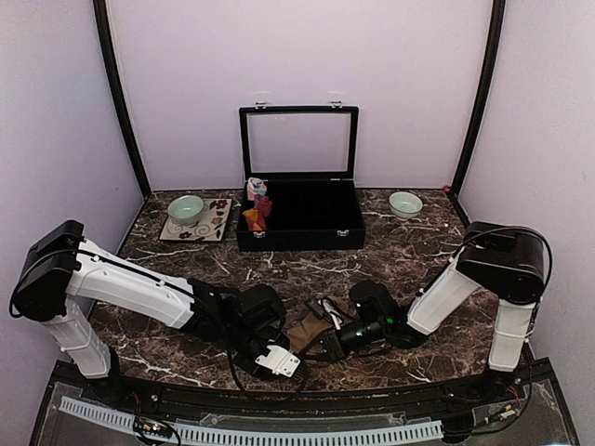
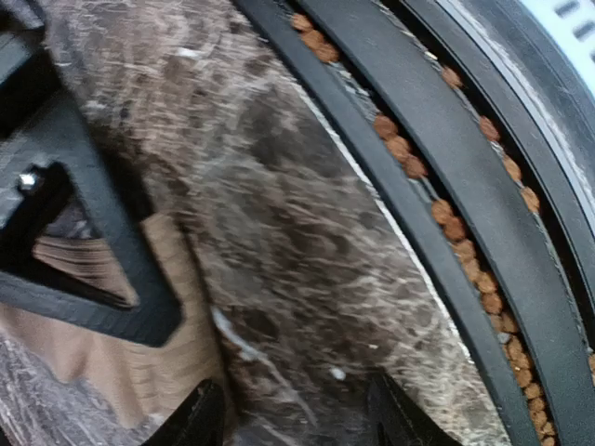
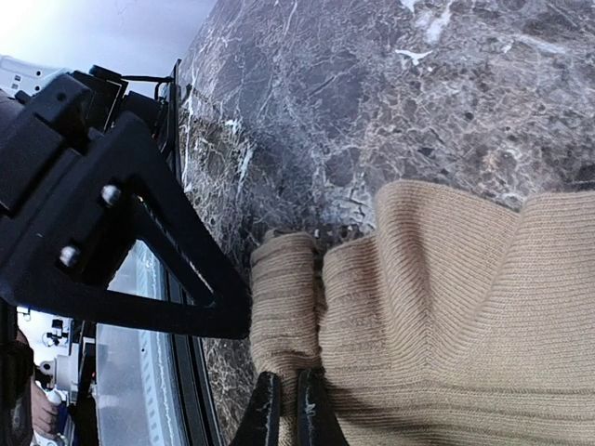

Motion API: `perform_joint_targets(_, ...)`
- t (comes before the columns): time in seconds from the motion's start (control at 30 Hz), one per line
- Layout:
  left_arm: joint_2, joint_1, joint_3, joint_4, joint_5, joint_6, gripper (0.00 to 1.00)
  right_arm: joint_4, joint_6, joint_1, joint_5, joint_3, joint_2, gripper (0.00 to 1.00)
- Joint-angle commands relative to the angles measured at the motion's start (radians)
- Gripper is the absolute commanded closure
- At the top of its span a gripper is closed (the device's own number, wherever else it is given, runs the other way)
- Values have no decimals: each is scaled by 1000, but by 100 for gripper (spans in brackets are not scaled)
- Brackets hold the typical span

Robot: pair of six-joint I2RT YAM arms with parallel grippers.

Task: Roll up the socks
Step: Roll the sock at the center of the board.

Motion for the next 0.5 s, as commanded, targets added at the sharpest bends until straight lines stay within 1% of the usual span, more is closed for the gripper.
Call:
perform_joint_targets(0.0,-28,-3,24,50,-59,10,45,-338,33,-10,54,-84,90,100)
perform_joint_targets(0.2,-51,-9,71,-30,-22,-4,45,-327,28,-22,42,-82,105,100)
perform_joint_targets(0.37,7,-9,66,16,-55,7,46,-320,27,-28,31,-69,111,100)
perform_joint_targets(0.4,18,-9,69,18,-63,5,49,-319,27,-28,30,-68,110,100)
perform_joint_targets(0.47,38,-9,68,24,-84,12,62,-311,31,-28,28,-71,109,100)
